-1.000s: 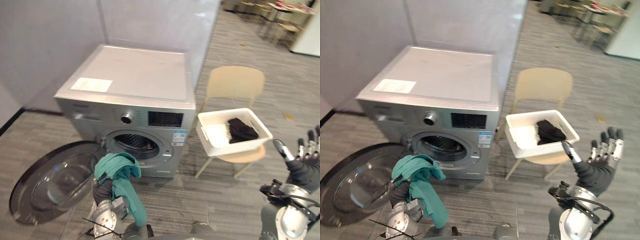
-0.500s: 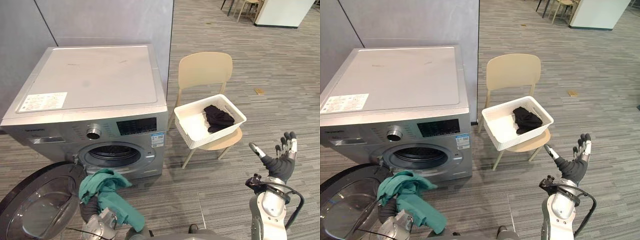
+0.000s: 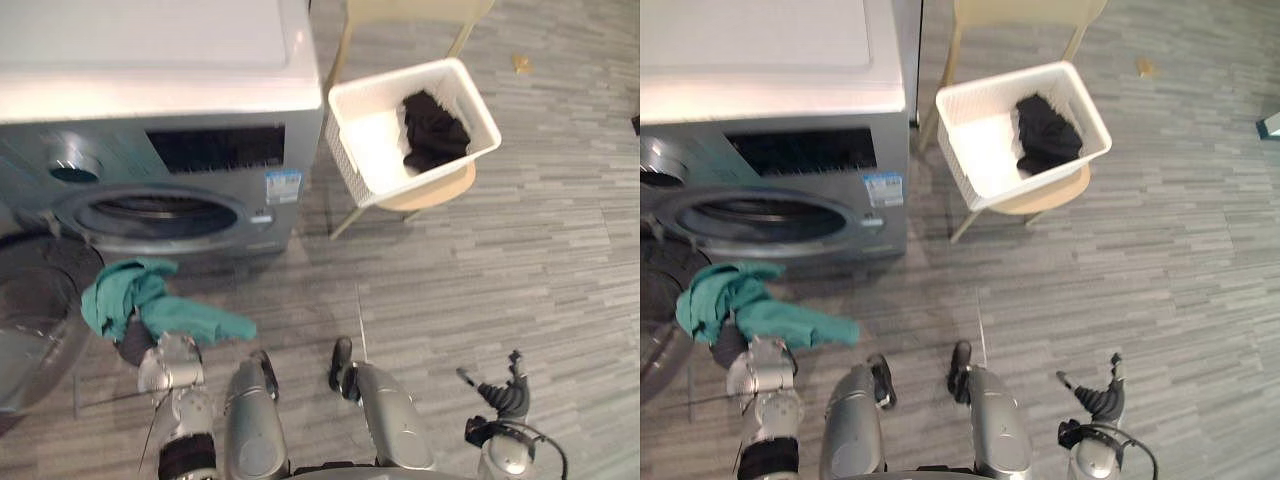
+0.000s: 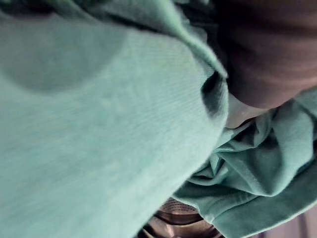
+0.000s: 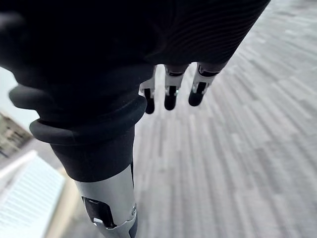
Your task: Pick up the laundry basket with both hands and put the clothes into the washing machine.
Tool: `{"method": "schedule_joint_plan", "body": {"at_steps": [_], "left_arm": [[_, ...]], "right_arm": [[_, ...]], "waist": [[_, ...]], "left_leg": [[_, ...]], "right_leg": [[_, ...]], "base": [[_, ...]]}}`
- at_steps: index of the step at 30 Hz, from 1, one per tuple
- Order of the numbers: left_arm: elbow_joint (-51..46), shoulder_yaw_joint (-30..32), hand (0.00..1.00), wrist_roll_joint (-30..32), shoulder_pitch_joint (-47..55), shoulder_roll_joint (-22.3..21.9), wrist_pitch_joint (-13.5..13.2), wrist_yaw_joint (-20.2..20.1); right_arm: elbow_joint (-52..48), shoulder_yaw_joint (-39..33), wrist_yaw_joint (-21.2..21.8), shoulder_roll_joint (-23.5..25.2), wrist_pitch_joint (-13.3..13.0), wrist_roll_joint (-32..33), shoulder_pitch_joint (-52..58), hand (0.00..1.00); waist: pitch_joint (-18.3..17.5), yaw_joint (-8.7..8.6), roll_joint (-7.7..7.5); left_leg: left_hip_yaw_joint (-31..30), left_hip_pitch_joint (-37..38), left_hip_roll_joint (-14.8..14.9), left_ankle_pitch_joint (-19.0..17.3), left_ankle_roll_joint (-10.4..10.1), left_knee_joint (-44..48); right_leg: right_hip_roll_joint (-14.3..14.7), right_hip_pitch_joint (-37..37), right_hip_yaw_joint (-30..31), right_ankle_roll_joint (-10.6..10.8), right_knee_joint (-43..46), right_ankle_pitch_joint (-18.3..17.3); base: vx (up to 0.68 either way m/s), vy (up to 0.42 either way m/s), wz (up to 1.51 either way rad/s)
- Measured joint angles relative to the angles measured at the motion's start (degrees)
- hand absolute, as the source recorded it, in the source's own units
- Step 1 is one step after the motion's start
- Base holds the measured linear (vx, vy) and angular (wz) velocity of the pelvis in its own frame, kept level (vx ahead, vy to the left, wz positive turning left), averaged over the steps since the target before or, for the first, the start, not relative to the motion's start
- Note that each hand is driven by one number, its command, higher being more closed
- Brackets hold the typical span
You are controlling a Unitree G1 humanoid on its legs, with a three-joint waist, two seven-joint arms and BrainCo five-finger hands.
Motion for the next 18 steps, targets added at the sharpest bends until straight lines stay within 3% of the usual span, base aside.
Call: {"method": "schedule_joint_plan", "body": {"at_steps": [3,9,18], "left_arm": [[-0.03,-0.13,1.0,-4.18,-7.14,1.44,-0.58,1.09],[-0.06,-0.8,1.0,-7.78,-17.66,6.45,-1.66,4.2],[0.01,-3.81,1.0,-8.92,-34.46,22.01,-2.41,5.66]], "right_arm": [[1.13,3.03,-0.53,-0.07,0.39,3.92,-0.59,0.0],[-2.71,9.94,-2.83,-0.07,-0.29,5.54,-2.32,0.0],[-4.78,9.79,-5.63,-0.61,-3.54,4.18,-2.84,0.0]], "waist": [[2.86,0.19,0.01],[4.27,0.31,-0.13],[4.35,0.16,0.0]], "left_leg": [[-3.32,-8.8,0.82,-0.12,-0.17,4.65],[-7.96,-23.52,1.14,-0.33,-0.54,12.78],[-11.76,-42.61,1.25,0.33,-1.11,20.36]], "right_leg": [[-0.38,-7.3,-2.28,-0.88,5.31,-1.62],[-2.48,-20.65,-5.52,-3.01,16.74,-5.19],[-4.52,-38.33,-7.49,-4.58,26.61,-6.99]], "base": [[-0.09,-0.072,0.2],[-0.06,-0.078,0.17],[-0.1,-0.059,0.01]]}}
